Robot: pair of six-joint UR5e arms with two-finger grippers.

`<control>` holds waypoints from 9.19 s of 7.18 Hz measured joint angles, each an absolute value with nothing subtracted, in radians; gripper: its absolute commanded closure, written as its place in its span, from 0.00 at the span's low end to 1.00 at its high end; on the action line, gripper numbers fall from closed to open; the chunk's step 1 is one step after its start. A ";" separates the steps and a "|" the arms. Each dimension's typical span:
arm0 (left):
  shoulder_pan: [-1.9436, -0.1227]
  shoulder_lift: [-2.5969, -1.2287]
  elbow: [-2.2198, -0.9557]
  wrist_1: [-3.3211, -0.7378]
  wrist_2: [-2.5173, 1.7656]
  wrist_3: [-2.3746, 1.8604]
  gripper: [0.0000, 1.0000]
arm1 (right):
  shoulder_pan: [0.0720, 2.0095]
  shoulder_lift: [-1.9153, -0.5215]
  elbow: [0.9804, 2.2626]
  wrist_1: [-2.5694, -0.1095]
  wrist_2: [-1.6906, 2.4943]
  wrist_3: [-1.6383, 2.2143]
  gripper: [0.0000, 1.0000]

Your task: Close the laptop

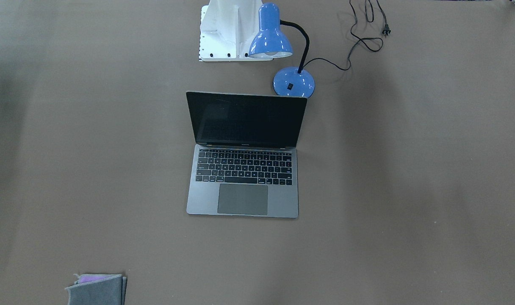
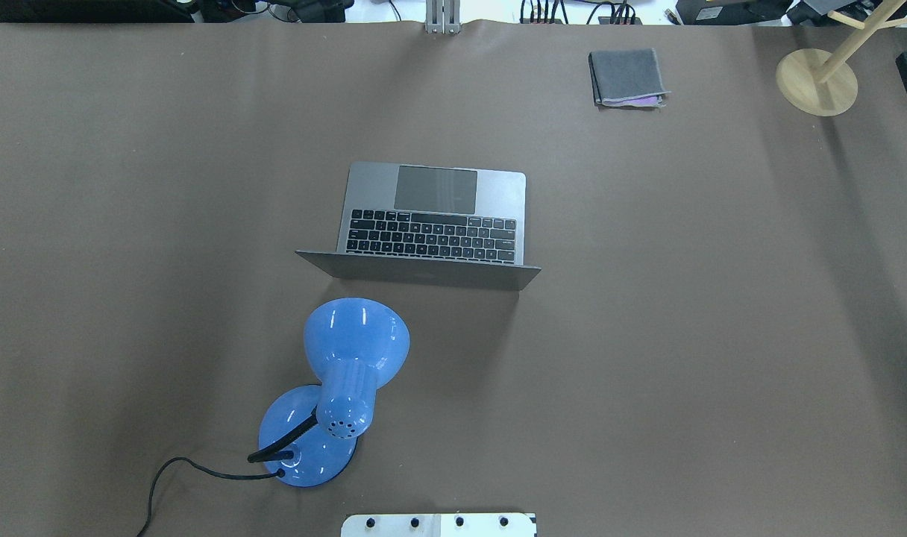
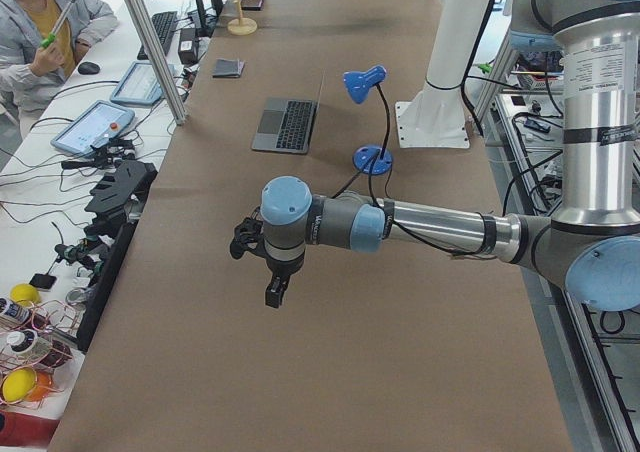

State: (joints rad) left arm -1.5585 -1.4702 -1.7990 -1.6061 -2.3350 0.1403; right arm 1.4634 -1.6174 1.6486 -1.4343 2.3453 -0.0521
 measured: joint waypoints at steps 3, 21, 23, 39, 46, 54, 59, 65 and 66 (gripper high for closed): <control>-1.553 -1.475 -1.781 -1.607 -2.330 0.146 0.01 | 1.463 -1.614 1.643 -1.434 2.343 -0.052 0.00; -1.410 -1.485 -1.859 -1.833 -2.440 -0.353 1.00 | 1.264 -1.621 1.803 -1.193 2.437 0.535 1.00; -1.272 -1.562 -1.909 -1.853 -2.447 -0.665 1.00 | 1.121 -1.612 1.955 -1.177 2.420 0.829 1.00; -0.764 -1.922 -1.957 -1.850 -2.423 -1.167 1.00 | 0.569 -1.172 2.023 -1.248 1.942 1.481 1.00; -0.767 -2.084 -1.802 -1.856 -2.355 -1.154 1.00 | 0.636 -1.116 1.945 -1.250 1.937 1.470 1.00; -0.850 -2.296 -1.386 -1.988 -2.232 -1.032 1.00 | 0.732 -0.893 1.549 -1.232 1.944 1.343 1.00; -0.820 -2.421 -1.084 -2.136 -2.092 -1.022 1.00 | 0.747 -0.756 1.175 -1.069 1.949 1.278 1.00; -0.844 -2.421 -1.108 -2.104 -2.077 -1.012 0.02 | 0.859 -0.737 1.128 -1.028 2.163 1.269 0.00; -0.901 -2.346 -1.216 -2.028 -2.142 -0.958 0.02 | 0.925 -0.816 1.212 -1.038 2.239 1.249 0.00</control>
State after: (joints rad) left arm -0.9005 -2.3462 -1.2160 -2.0284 -2.1424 -0.9584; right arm 0.9248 -0.8161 1.2123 -1.0385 2.2388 1.2487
